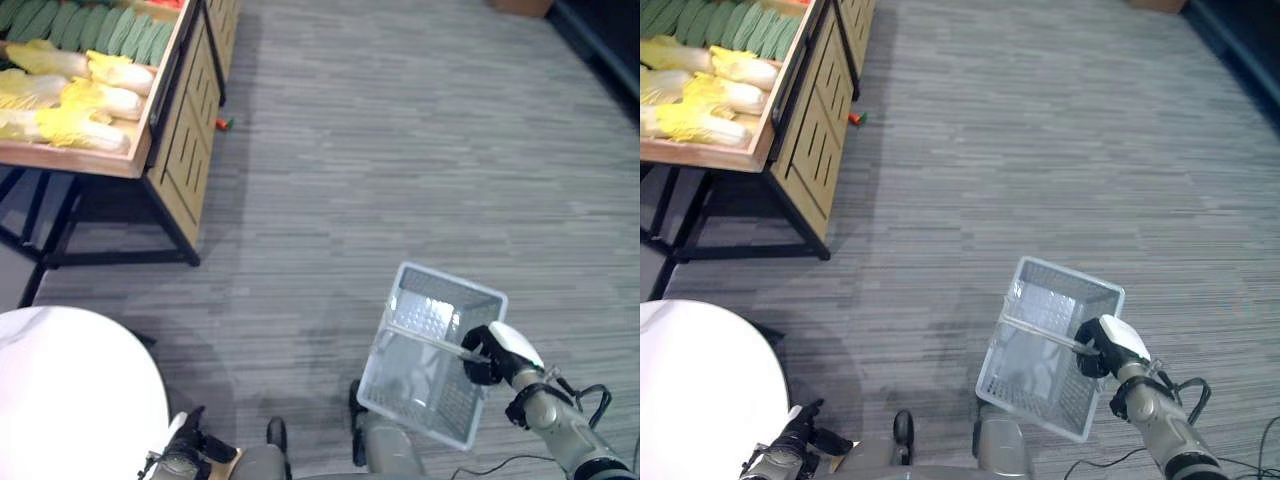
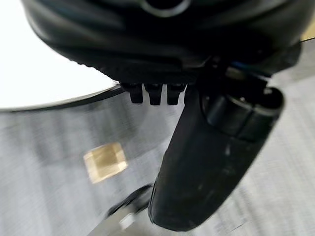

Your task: Get the vegetables into the basket

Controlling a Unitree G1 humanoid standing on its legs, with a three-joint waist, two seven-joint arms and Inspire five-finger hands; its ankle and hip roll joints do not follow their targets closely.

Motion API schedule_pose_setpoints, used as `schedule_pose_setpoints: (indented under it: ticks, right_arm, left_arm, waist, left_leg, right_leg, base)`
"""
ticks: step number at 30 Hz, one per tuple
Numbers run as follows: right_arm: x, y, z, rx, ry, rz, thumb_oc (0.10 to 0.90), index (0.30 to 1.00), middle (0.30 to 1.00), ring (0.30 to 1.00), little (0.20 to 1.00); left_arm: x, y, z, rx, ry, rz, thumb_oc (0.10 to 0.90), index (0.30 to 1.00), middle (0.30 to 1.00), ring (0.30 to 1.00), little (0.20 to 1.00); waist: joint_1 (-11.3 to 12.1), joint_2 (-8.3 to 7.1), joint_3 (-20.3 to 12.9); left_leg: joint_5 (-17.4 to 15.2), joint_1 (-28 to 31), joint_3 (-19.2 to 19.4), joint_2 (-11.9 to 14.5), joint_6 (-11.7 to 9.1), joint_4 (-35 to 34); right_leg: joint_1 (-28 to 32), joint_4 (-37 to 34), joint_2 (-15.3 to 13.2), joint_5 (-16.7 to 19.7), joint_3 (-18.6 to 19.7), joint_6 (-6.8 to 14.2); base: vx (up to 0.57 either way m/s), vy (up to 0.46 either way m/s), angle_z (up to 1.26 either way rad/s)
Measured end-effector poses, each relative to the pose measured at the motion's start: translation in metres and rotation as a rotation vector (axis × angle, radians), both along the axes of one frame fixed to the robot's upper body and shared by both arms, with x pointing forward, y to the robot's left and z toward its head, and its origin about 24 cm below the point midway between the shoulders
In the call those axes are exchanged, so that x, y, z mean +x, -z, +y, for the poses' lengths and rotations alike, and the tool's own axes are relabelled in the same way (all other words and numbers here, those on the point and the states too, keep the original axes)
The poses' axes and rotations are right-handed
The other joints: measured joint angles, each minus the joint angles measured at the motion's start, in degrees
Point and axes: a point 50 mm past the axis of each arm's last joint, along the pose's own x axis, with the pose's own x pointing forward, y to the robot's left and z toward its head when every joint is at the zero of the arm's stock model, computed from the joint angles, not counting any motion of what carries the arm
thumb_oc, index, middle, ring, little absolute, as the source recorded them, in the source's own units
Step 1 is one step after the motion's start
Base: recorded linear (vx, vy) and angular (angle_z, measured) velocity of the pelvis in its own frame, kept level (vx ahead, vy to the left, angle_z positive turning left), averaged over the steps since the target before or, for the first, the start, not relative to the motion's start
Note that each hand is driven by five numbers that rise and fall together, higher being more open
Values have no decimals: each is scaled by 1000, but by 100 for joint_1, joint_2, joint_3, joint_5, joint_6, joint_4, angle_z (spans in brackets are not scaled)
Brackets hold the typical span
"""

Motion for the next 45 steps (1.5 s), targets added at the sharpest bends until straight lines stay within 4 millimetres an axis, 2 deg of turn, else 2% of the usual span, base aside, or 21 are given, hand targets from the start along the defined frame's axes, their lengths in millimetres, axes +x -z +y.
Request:
schedule_pose_setpoints:
  ticks: [2,6,7,8,11,15,18,20,22,23,26,28,30,31,34,35,36,38,42,43,45]
  right_arm:
    - [-3,4,-1,6,36,7,400,300,300,300,300]
    - [-23,18,-5,17,102,57,400,300,300,300,300]
    - [-32,24,-11,4,134,97,400,300,300,300,300]
    - [-46,31,-22,-24,203,163,400,300,300,300,300]
    - [-49,30,-30,-39,239,174,400,300,300,300,300]
    - [-55,31,-35,-48,260,184,400,300,300,300,300]
    - [-53,28,-37,-53,255,171,400,300,300,300,300]
    - [-48,23,-37,-59,235,145,400,300,300,300,300]
    - [-42,18,-40,-73,221,125,400,300,300,300,300]
    - [-39,15,-40,-80,213,117,400,300,300,300,300]
    - [-25,9,-38,-84,188,72,400,300,300,300,300]
    - [-21,11,-31,-81,160,71,400,300,300,300,300]
    - [-18,15,-25,-73,141,82,400,300,300,300,300]
    - [-15,19,-18,-62,127,88,400,300,300,300,300]
    - [-11,19,-12,-57,90,79,400,300,300,300,300]
    - [-11,21,-8,-48,92,80,400,300,300,300,300]
    - [-14,26,-4,-35,96,91,400,300,300,300,300]
    - [-19,30,0,-20,94,104,400,300,300,300,300]
    - [-19,33,5,-16,82,111,400,300,300,300,300]
    - [-11,32,12,5,67,90,400,300,300,300,300]
    - [-4,29,16,9,49,71,400,300,300,300,300]
  left_arm:
    - [12,-4,-2,2,9,-41,900,1000,1000,1000,1000]
    - [20,-9,-7,-10,20,-95,900,1000,1000,1000,1000]
    - [22,-7,-14,-31,20,-102,900,1000,1000,1000,1000]
    - [23,-3,-31,-79,29,-117,900,1000,1000,1000,1000]
    - [18,3,-46,-121,23,-103,900,1000,1000,1000,1000]
    - [2,13,-49,-130,-7,-32,900,1000,1000,1000,1000]
    - [-15,19,-46,-124,-35,33,900,1000,1000,1000,1000]
    - [-29,22,-40,-122,-117,65,900,1000,1000,1000,1000]
    - [-19,19,-40,-132,-135,15,900,1000,1000,1000,1000]
    - [-14,17,-41,-133,-129,-7,900,1000,1000,1000,1000]
    - [-2,14,-44,-135,-106,-50,900,1000,1000,1000,1000]
    - [8,9,-45,-134,-87,-87,900,1000,1000,1000,1000]
    - [11,8,-44,-136,-83,-101,900,1000,1000,1000,1000]
    - [13,7,-45,-137,-78,-110,867,953,953,953,953]
    - [9,8,-43,-125,-70,-91,824,893,893,893,893]
    - [-3,12,-38,-99,-65,-36,900,1000,1000,1000,1000]
    - [-8,13,-31,-78,-67,-12,900,1000,1000,1000,1000]
    - [-13,12,-21,-44,-68,18,900,1000,1000,1000,1000]
    - [-19,10,-9,-11,-78,47,900,1000,1000,1000,1000]
    - [-22,9,-1,9,-80,52,900,1000,1000,1000,1000]
    - [-21,7,2,17,-79,46,900,1000,1000,1000,1000]
  waist:
    - [-77,64,14]
    - [-116,34,6]
    - [-156,138,0]
    - [-156,490,-100]
    - [-220,759,-124]
    - [-287,786,-135]
    - [-273,769,-127]
    - [-205,736,-107]
    - [-64,599,-26]
    - [52,561,-4]
    - [124,449,62]
    - [335,428,79]
    - [482,416,90]
    - [573,410,92]
    - [658,435,77]
    - [668,454,57]
    - [644,283,46]
    - [650,79,57]
    - [740,60,62]
    - [851,64,51]
    - [889,54,43]
  left_leg:
    - [14,67,28,70,-37,-91]
    - [3,326,5,115,-472,-185]
    - [-38,476,-131,239,-596,-224]
    - [-60,494,-235,608,-649,-203]
    - [107,395,-502,936,-859,109]
    - [414,167,-1134,1224,-1233,549]
    - [628,25,-1236,1335,-1355,711]
    - [783,-346,-1508,1389,-1522,1228]
    - [915,-727,-1531,1308,-1588,1907]
    - [728,-876,-1557,1169,-1623,2134]
    - [266,-1323,-1373,622,-1399,1514]
    - [614,-1734,-1088,468,-1142,437]
    - [868,-1810,-1071,471,-1078,79]
    - [1105,-1829,-1072,460,-1125,-140]
    - [1345,-1798,-1076,460,-991,-64]
    - [1492,-1582,-1034,384,-623,-125]
    - [1494,-1439,-959,234,-525,-203]
    - [1386,-1384,-924,20,-344,-216]
    - [1147,-1166,-924,-231,-111,-213]
    - [1018,-1082,-886,-281,-68,-205]
    - [957,-1043,-871,-344,-32,-203]
  right_leg:
    - [-4,-252,-243,42,-90,68]
    - [201,-676,-422,194,-448,155]
    - [392,-673,-344,492,-502,-5]
    - [492,-673,52,301,-659,-110]
    - [593,-668,351,106,-776,-313]
    - [720,-581,591,-238,-972,-478]
    - [712,-554,732,-352,-1017,-616]
    - [722,-569,824,-469,-1123,-747]
    - [882,-616,776,-502,-1167,-1040]
    - [946,-680,726,-594,-1142,-1131]
    - [1036,-711,627,-724,-1238,-1125]
    - [1137,-710,778,-869,-1293,-1082]
    - [1276,-685,873,-839,-1259,-1036]
    - [1498,-710,940,-1051,-1171,-906]
    - [1765,-676,966,-1119,-973,-793]
    - [1996,-673,898,-1248,-834,-607]
    - [2052,-669,743,-1259,-823,-561]
    - [2033,-558,518,-1238,-818,-498]
    - [2042,-158,255,-1206,-638,-326]
    - [2014,16,167,-1203,-605,-181]
    - [1996,138,120,-1196,-561,-142]
  base:
    - [282,-115,-20]
    - [251,-142,7]
    - [316,-207,40]
    - [310,-216,27]
    - [274,-251,-2]
    - [210,-233,16]
    - [169,-206,15]
    - [125,-148,18]
    - [120,-138,18]
    - [142,-113,9]
    - [211,-44,17]
    - [286,35,6]
    - [256,66,-23]
    - [283,102,-35]
    - [291,164,-48]
    - [317,243,-38]
    - [222,192,-21]
    - [167,187,13]
    - [160,196,9]
    - [170,262,-9]
    - [92,175,-3]
